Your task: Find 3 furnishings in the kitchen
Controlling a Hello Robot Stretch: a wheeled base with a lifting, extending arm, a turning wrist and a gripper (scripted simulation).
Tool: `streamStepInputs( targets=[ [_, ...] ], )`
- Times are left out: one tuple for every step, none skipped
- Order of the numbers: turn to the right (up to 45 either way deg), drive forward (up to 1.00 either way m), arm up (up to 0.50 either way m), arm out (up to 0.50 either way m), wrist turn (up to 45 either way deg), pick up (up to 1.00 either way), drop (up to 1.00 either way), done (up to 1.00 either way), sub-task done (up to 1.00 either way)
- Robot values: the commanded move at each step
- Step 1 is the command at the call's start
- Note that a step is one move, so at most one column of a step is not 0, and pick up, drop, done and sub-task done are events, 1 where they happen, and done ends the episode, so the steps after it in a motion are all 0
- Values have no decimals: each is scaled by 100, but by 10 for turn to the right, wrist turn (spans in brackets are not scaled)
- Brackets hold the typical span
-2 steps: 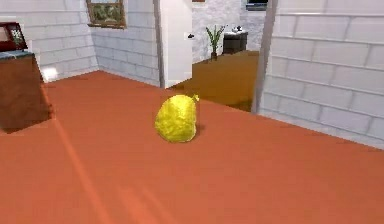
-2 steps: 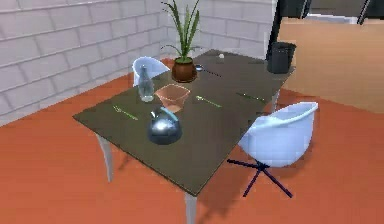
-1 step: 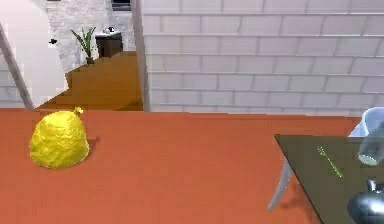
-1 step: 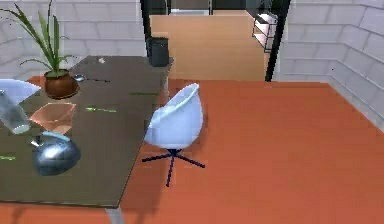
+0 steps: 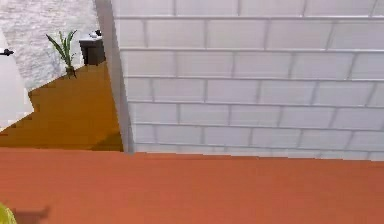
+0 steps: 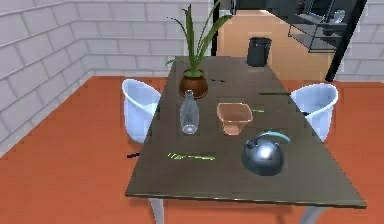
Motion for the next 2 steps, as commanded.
streamStepInputs(
  targets=[
    [60,0,0,0,0,0,0,0,0],
    [0,45,0,0,0,0,0,0,0]
  ],
)
